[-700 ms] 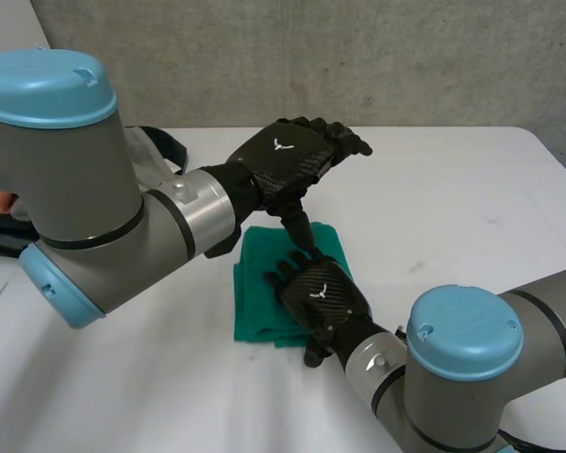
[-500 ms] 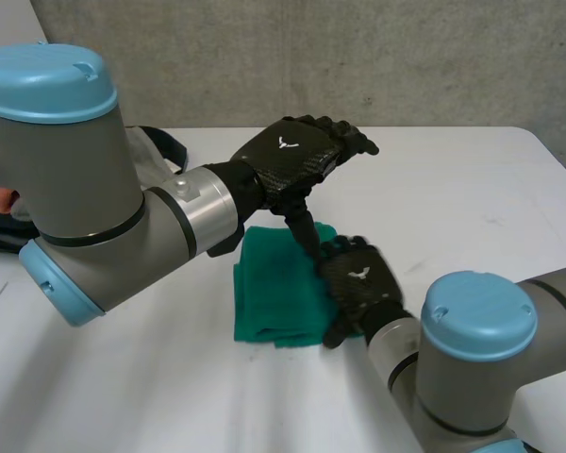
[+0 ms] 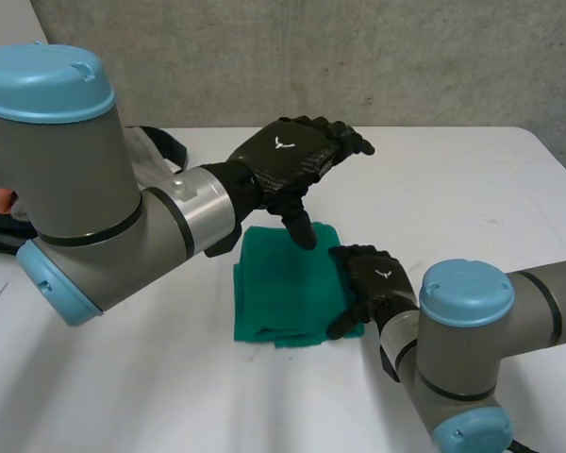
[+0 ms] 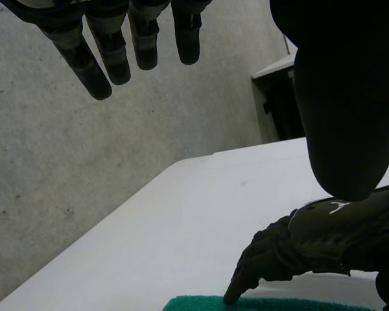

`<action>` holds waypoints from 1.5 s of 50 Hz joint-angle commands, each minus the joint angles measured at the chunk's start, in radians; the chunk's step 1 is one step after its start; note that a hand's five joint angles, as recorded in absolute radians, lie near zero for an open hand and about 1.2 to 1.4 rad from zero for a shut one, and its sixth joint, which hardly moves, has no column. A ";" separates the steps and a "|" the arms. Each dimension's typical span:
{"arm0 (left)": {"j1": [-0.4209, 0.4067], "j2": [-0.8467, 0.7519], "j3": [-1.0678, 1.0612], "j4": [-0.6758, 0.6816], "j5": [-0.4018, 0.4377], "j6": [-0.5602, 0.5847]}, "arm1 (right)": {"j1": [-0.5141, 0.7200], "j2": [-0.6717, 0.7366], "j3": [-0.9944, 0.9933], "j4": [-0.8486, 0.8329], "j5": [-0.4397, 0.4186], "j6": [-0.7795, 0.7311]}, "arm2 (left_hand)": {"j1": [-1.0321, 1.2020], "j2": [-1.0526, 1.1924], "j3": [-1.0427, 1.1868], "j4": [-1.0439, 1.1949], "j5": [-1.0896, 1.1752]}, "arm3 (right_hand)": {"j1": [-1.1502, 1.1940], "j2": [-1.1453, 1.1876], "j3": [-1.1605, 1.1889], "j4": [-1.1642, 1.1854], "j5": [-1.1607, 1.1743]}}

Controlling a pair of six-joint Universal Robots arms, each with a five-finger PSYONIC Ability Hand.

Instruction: Fold the laundry.

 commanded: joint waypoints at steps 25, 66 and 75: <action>0.022 0.000 -0.004 0.020 0.007 -0.024 | -0.303 0.330 -0.645 0.031 0.050 -0.025 | -0.033 -0.028 -0.033 -0.023 -0.044 | 1.179 1.198 1.197 1.194 1.182; 0.008 -0.015 0.003 0.020 0.010 -0.033 | -0.867 0.798 -1.486 0.280 -0.092 -0.550 | -0.033 -0.028 -0.033 -0.023 -0.044 | -0.043 -0.024 -0.025 -0.028 -0.040; 0.013 -0.012 0.008 0.016 0.021 -0.039 | -0.874 0.758 -1.430 0.297 -0.135 -0.553 | -0.033 -0.028 -0.033 -0.023 -0.044 | -0.043 -0.024 -0.025 -0.028 -0.040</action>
